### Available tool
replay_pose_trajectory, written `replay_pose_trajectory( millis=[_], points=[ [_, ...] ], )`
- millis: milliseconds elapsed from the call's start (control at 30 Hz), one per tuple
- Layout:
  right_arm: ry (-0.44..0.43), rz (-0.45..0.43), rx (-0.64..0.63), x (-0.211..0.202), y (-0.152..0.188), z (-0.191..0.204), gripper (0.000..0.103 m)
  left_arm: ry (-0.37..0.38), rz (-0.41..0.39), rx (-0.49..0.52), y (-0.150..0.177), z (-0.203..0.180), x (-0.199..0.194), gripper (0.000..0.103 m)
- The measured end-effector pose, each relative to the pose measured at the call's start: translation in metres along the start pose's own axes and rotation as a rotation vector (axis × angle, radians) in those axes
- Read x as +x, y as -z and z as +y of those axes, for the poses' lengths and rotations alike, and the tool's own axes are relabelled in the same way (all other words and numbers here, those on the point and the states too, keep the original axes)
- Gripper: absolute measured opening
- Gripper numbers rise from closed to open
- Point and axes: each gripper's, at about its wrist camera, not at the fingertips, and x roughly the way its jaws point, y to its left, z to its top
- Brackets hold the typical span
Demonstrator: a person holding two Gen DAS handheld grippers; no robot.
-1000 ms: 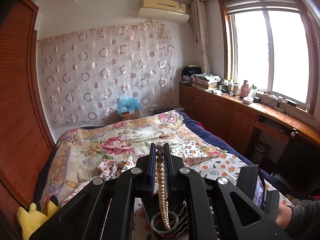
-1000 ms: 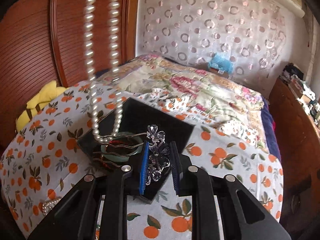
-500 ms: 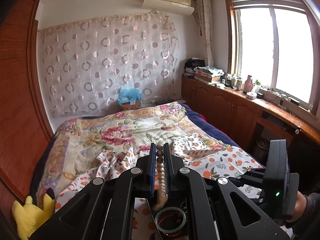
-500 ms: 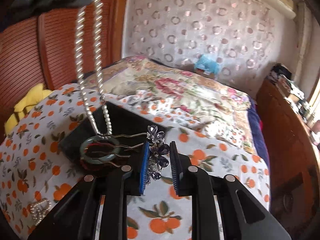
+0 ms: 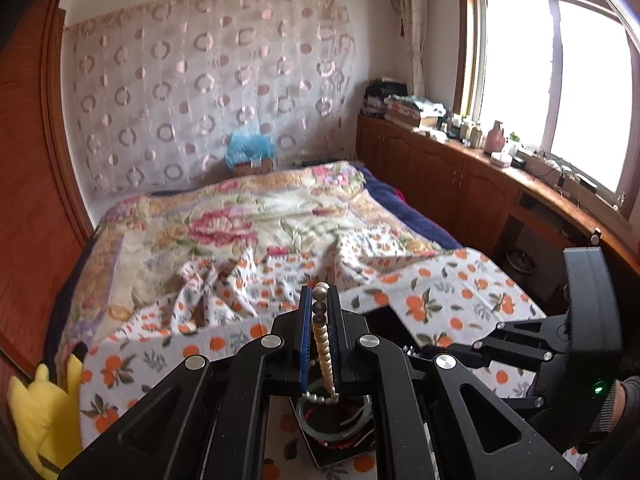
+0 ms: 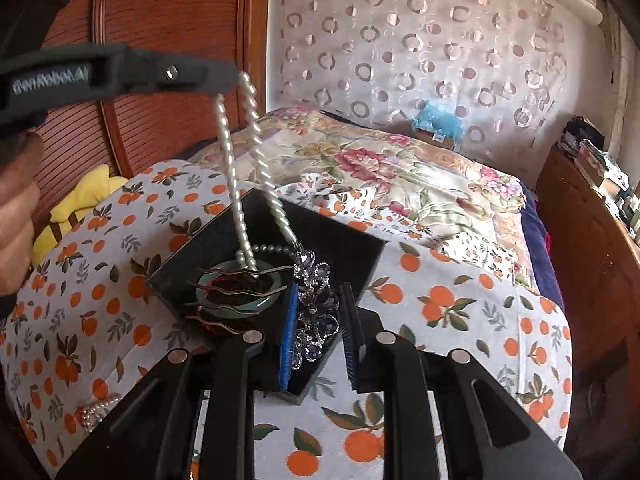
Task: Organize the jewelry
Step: 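Lower the pearls and hair clip into the box and open both tools, then move the left tool to the pendant pearl necklace while the right tool approaches the gold ring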
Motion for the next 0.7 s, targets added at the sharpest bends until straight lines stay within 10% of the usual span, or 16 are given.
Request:
replay_pose_trajectory(
  millis=[700],
  points=[
    [-0.068, -0.063, 0.083, -0.056, 0.047, 0.005, 0.025, -0.04, 0.065, -0.059, 0.096, 0.005, -0.054, 0.009]
  ],
)
